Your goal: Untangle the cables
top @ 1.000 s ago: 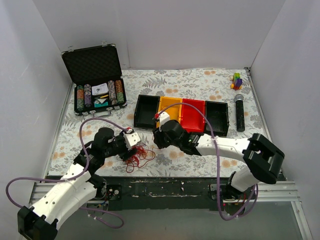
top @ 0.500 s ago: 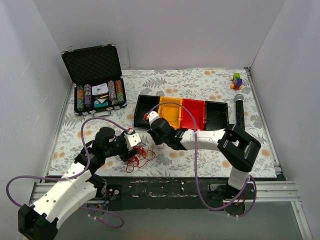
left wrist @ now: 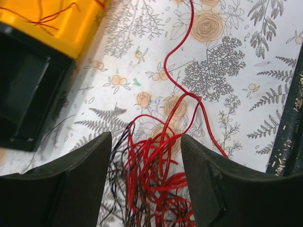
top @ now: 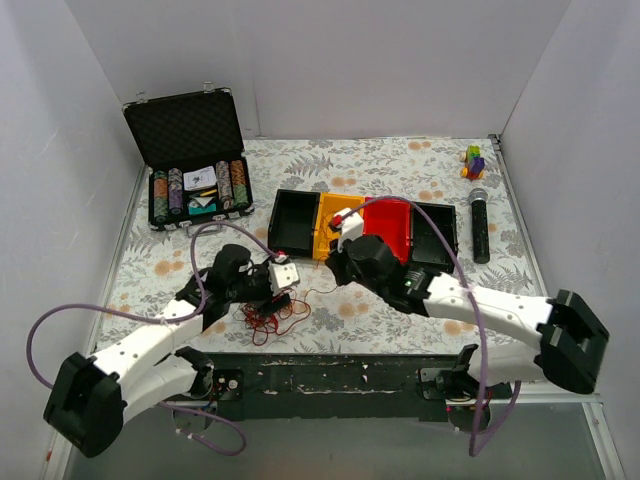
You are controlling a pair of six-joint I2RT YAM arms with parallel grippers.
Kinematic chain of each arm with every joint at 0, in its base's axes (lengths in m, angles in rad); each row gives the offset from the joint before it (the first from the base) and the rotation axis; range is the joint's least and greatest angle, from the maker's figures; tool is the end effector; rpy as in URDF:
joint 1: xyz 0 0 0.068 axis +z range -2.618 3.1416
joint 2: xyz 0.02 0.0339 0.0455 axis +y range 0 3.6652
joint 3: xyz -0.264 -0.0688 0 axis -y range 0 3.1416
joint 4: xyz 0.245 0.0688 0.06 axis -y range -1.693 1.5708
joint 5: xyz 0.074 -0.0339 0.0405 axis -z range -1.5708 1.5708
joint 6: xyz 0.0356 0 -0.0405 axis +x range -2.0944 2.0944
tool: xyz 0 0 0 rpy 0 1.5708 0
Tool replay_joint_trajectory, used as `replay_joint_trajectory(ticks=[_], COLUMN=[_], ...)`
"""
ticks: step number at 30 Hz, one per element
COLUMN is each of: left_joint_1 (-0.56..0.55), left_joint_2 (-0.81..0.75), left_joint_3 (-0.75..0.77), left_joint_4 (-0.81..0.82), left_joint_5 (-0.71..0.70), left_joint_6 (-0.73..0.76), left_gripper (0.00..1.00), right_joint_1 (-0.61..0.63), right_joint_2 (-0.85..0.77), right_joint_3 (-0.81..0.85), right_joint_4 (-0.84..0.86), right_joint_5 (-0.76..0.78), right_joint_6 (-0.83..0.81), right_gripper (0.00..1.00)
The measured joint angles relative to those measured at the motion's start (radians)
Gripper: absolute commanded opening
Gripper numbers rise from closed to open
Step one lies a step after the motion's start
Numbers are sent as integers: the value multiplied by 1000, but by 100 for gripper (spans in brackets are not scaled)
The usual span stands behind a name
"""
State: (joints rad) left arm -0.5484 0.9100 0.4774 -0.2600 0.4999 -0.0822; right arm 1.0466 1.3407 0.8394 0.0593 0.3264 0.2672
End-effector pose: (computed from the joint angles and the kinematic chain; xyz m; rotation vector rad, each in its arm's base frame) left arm 0.1503 -0.1118 0.2065 0.8005 2.1766 -0.8942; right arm 0.1605 0.2547 0.2593 -0.5711 1.9434 0.5162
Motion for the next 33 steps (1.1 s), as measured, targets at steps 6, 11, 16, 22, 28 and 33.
replay_joint_trajectory(ticks=[6,11,16,22,28,33], left_joint_1=[-60,-73,-73,-73,-73,-73], left_joint_2=[149,183,156,73,-33,-61], left_joint_3=[-64,-106,-124,-173,-219,-238], left_joint_4=[157,235,248,219,179,151], left_joint_5=[-16,-44,-73,-126,-164,-201], left_joint_6=[85,142,176,205,221,223], left_gripper=[55,42,38,38,38,38], right_joint_1=[0,0,-26,-180,-364,-430], right_joint_2=[-216,-311,-394,-429,-473,-469], right_joint_3=[-120,-153,-140,-91,-39,29], right_joint_4=[-50,-172,-268,-384,-470,-517], right_joint_5=[-4,32,128,239,304,344], right_joint_6=[89,127,139,156,159,168], right_gripper=[1,1,1,1,1,1])
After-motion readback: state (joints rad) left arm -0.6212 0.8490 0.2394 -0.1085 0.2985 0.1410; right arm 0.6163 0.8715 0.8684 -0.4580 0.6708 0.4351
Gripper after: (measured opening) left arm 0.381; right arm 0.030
